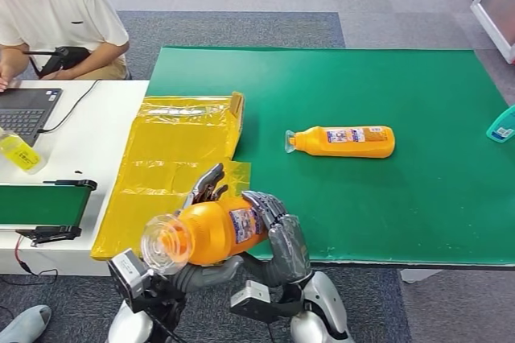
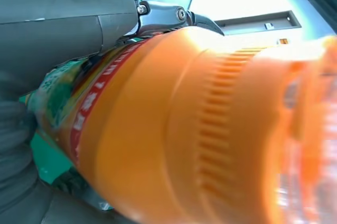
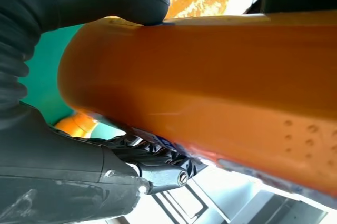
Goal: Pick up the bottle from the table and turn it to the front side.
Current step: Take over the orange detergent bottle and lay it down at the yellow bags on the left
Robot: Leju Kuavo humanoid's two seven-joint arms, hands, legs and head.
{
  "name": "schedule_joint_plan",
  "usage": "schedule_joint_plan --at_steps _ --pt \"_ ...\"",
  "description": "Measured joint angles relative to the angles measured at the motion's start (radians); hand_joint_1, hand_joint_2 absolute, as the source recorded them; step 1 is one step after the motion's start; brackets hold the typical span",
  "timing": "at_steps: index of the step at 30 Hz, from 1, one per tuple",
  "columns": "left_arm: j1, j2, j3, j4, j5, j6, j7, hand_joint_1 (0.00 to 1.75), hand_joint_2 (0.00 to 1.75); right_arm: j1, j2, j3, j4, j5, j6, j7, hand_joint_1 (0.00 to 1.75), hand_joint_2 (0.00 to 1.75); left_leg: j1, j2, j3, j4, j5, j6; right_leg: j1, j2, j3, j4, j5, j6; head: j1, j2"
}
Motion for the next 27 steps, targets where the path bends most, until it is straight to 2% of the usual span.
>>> schedule_joint_plan --at_steps 1,2,5,6,19,21,23,25,27 --pt "0.000 0.001 -0.002 0.000 -0.006 0.005 -0.001 0.00 1.75 -0.003 0.000 0.000 0.012 -0.003 -0.001 0.003 1.75 1.75 0.000 0.000 0.000 0.000 0.000 0.000 0.000 0.000 0.000 0.000 0.000 0.000 0.000 0.000" --pt "-0.001 0.001 -0.003 0.001 -0.011 0.009 -0.002 0.28 1.75 -0.005 0.000 0.000 0.026 -0.006 -0.002 0.005 1.75 1.75 0.000 0.000 0.000 0.000 0.000 0.000 0.000 0.000 0.000 0.000 0.000 0.000 0.000 0.000" --pt "-0.001 0.002 -0.004 0.001 -0.026 0.020 -0.002 1.58 1.75 -0.012 0.000 0.000 0.063 -0.013 -0.010 0.004 1.75 1.75 0.000 0.000 0.000 0.000 0.000 0.000 0.000 0.000 0.000 0.000 0.000 0.000 0.000 0.000" --pt "-0.001 0.002 -0.004 0.001 -0.033 0.025 -0.002 1.75 1.75 -0.014 0.000 0.000 0.073 -0.013 -0.013 0.004 1.75 1.75 0.000 0.000 0.000 0.000 0.000 0.000 0.000 0.000 0.000 0.000 0.000 0.000 0.000 0.000" --pt "-0.001 0.002 -0.005 0.012 -0.078 0.059 -0.002 1.75 1.75 -0.023 0.004 0.000 0.111 -0.002 -0.028 0.005 1.74 1.75 0.000 0.000 0.000 0.000 0.000 0.000 0.000 0.000 0.000 0.000 0.000 0.000 0.000 0.000" --pt "-0.001 0.002 -0.004 0.013 -0.078 0.060 -0.002 1.75 1.75 -0.023 0.004 0.000 0.112 -0.001 -0.028 0.005 1.18 1.75 0.000 0.000 0.000 0.000 0.000 0.000 0.000 0.000 0.000 0.000 0.000 0.000 0.000 0.000" --pt "-0.001 0.002 -0.003 0.013 -0.078 0.064 -0.002 1.75 1.75 -0.022 0.004 0.000 0.112 -0.001 -0.027 0.008 0.31 1.75 0.000 0.000 0.000 0.000 0.000 0.000 0.000 0.000 0.000 0.000 0.000 0.000 0.000 0.000" --pt "0.000 0.002 0.000 0.013 -0.098 0.085 -0.002 1.75 1.75 -0.022 0.004 0.000 0.112 0.000 -0.022 0.016 0.00 1.75 0.000 0.000 0.000 0.000 0.000 0.000 0.000 0.000 0.000 0.000 0.000 0.000 0.000 0.000" --pt "0.002 0.000 0.006 0.012 -0.158 0.135 0.002 1.75 1.75 -0.020 0.004 -0.002 0.113 -0.002 -0.007 0.029 0.00 1.75 0.000 0.000 0.000 0.000 0.000 0.000 0.000 0.000 0.000 0.000 0.000 0.000 0.000 0.000"
